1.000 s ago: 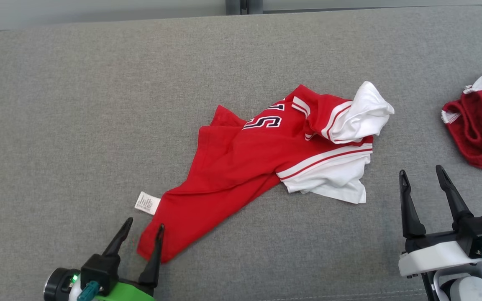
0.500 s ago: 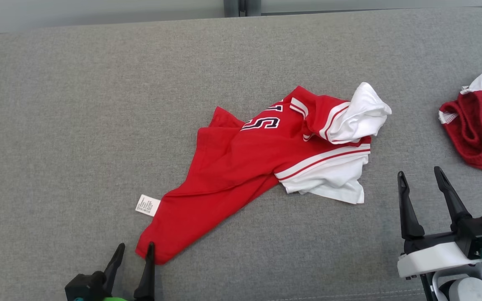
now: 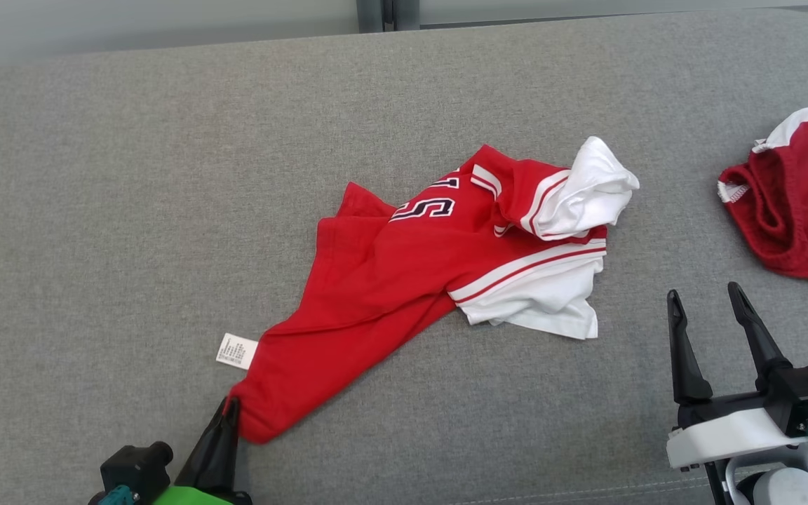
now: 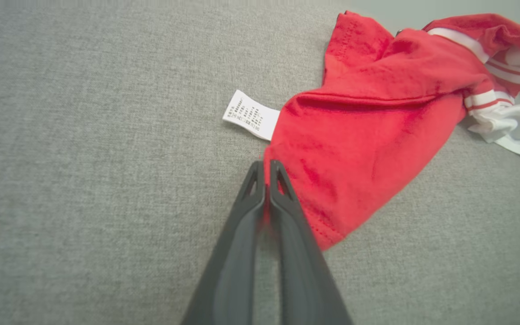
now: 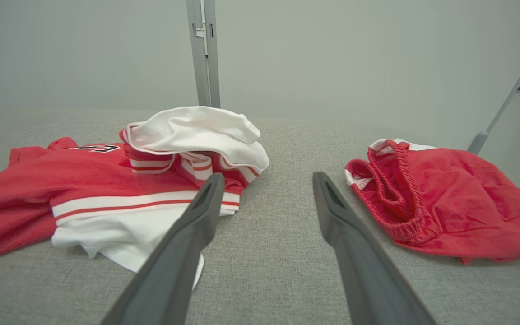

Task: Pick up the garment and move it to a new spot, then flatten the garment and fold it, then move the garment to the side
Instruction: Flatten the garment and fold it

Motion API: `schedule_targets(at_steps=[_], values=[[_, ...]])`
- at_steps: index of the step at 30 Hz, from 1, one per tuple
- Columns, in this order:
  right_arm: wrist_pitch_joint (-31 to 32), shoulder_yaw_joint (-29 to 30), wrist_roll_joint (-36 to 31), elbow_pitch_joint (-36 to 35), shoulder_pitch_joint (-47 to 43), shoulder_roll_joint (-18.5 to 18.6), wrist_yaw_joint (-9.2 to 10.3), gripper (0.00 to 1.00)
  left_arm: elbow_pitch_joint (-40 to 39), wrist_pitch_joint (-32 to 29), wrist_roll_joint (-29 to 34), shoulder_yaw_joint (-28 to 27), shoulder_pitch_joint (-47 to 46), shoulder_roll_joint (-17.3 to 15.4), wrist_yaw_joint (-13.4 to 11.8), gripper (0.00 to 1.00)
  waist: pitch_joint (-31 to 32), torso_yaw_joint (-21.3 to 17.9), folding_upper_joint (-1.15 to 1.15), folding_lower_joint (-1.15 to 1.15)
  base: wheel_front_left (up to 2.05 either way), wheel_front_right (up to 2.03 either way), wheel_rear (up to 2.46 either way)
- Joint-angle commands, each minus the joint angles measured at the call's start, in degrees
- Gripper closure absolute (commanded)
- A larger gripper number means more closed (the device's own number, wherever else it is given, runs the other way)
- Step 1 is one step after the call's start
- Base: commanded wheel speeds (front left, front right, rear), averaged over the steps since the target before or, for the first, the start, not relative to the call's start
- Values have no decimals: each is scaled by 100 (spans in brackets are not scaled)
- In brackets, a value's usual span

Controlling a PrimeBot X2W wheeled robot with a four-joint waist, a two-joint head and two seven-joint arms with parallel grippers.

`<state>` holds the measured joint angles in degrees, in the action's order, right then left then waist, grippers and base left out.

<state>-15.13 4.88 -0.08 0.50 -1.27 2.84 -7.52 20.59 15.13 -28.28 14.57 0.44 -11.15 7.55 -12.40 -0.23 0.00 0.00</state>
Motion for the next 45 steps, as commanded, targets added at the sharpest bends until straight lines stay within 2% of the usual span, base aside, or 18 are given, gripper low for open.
schedule_targets(at_steps=[1, 6, 9, 11, 12, 15, 16, 17, 18, 20, 23, 28, 31, 34, 38, 45], values=[[-1, 6, 38, 6, -56, 13, 7, 0, -91, -1, -21, 17, -36, -38, -14, 100, -2, 0, 0, 0, 0, 0, 0], [-1, 70, 37, 4, -9, 14, 7, 0, -542, 0, 104, -192, -246, -108, -14, 100, -2, 45, 0, 0, 0, 0, 0], [-1, 78, -20, -20, -16, 12, 7, 0, -961, 0, 411, -388, -530, -157, -14, 100, 20, 130, 0, 0, 0, 0, 0], [-1, 87, -54, -23, -6, 14, 7, 0, -1354, 0, 734, -272, -741, -276, -14, 100, 25, 189, 0, 0, 0, 0, 0], [-1, 98, -57, -21, -5, 15, 7, 0, -1554, 0, 899, -75, -830, -388, -14, 100, 32, 223, 0, 0, 0, 0, 0], [-1, 66, -111, -27, 2, 12, 7, 0, -1981, -1, 1264, 1007, -999, -938, -14, 100, 21, 298, 0, 0, 0, 0, 0], [-1, 61, -124, -16, 25, 14, 7, 0, -2062, -2, 1377, 1521, -1044, -1192, -14, 100, 12, 304, 0, 0, 0, 0, 0], [-1, 47, -144, -15, 93, 15, 7, 0, -2145, -1, 1468, 2484, -1066, -1555, -14, 100, -27, 290, 0, 0, 0, 0, 0], [-1, 38, -144, -23, 141, 15, 7, 0, -2108, 0, 1497, 2907, -1053, -1726, -14, 100, -54, 268, 0, 0, 0, 0, 0], [-1, 36, -119, -23, 207, 15, 7, 0, -1947, 0, 1435, 3431, -984, -1879, -14, 100, -105, 226, 0, 0, 0, 0, 0], [-1, 38, -74, -15, 204, 15, 7, 0, -1570, 0, 1316, 3783, -871, -1891, -14, 100, -158, 197, 0, 0, 0, 0, 0], [-1, 38, -90, -7, 157, 15, 7, 0, -1061, 0, 1248, 3756, -860, -1744, -14, 100, -248, 187, 0, 0, 0, 0, 0], [-1, 73, -114, -7, 169, 14, 7, 0, -682, 0, 1299, 3348, -910, -1625, -14, 100, -280, 189, 0, 0, 0, 0, 0], [-1, 100, -129, -9, 205, 13, 7, 0, -314, 0, 1425, 2850, -945, -1535, -118, 100, -277, 196, 0, 0, 0, 0, 0], [-1, 102, -158, -3, 208, 14, 7, 0, 77, -6, 1575, 2316, -945, -1566, -164, 100, -226, 199, 0, 0, 0, 0, 0], [0, 71, -126, 37, 159, 14, 7, 0, 100, -5, 1574, 1818, -738, -1517, -59, 100, -114, 192, 0, 0, 0, 0, 0]])
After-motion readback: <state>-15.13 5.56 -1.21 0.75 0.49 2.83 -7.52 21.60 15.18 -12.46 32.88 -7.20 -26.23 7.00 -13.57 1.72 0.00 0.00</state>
